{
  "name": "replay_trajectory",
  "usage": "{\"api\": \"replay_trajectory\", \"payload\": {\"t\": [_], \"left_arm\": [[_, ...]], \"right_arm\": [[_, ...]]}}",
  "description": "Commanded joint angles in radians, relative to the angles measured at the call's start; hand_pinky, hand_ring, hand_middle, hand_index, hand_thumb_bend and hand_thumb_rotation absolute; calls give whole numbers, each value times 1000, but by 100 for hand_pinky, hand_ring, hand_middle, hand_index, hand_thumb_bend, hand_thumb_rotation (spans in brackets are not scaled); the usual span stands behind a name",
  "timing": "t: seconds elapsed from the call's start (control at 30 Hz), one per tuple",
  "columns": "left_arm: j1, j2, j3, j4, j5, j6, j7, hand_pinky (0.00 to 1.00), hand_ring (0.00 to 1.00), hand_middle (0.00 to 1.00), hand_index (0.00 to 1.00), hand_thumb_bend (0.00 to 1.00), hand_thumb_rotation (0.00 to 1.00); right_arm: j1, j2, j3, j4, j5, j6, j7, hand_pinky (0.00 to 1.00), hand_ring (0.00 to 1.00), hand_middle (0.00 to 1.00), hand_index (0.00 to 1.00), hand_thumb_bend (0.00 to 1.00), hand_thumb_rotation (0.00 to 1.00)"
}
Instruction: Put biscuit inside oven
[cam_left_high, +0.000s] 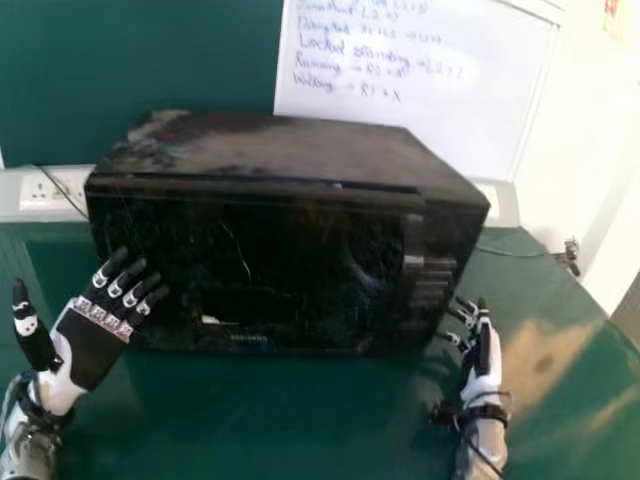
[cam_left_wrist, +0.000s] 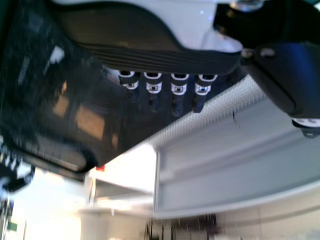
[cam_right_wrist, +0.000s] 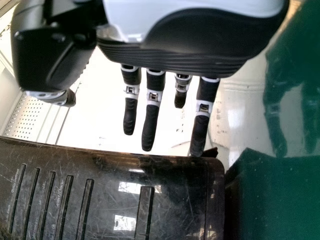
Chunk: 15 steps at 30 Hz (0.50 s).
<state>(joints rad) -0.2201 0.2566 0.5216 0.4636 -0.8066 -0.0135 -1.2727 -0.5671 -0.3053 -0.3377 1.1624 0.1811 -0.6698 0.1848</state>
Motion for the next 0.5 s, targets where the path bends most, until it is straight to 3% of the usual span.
{"api": "replay_trajectory", "payload": {"t": [0.0, 0.03, 0.07, 0.13, 0.17, 0.2, 0.37, 0.47], "left_arm": [[28, -15, -21, -48, 31, -8, 68, 0, 96, 100, 95, 0, 99], [34, -15, -29, -66, 41, 1, 97, 0, 96, 100, 95, 0, 99], [38, -11, -38, -80, 50, 11, 119, 0, 97, 100, 96, 0, 93], [40, -1, -58, -92, 75, 17, 151, 0, 99, 100, 98, 0, 71], [37, 6, -70, -92, 92, 14, 164, 29, 100, 100, 99, 0, 38], [33, 10, -81, -90, 113, 5, 176, 54, 100, 100, 100, 0, 18], [29, -5, -136, -113, 220, -50, 284, 76, 100, 100, 100, 0, 2], [25, -15, -169, -119, 280, -88, 355, 83, 100, 100, 100, 16, 0]], "right_arm": [[33, 22, -1, 18, 3, -13, 15, 46, 55, 63, 74, 67, 50], [33, 22, -2, 18, 5, -14, 17, 46, 56, 63, 74, 66, 50], [32, 23, -3, 19, 6, -14, 17, 47, 56, 63, 74, 66, 50], [32, 22, -3, 20, 4, -17, 17, 46, 56, 63, 74, 66, 49], [32, 21, -2, 22, 2, -20, 17, 46, 56, 63, 74, 66, 49], [32, 21, -2, 22, 2, -20, 19, 46, 55, 63, 74, 65, 50], [31, 26, -8, 18, 12, -11, 27, 46, 55, 63, 74, 65, 49], [32, 28, -7, 15, 9, -11, 22, 46, 55, 63, 74, 66, 49]]}}
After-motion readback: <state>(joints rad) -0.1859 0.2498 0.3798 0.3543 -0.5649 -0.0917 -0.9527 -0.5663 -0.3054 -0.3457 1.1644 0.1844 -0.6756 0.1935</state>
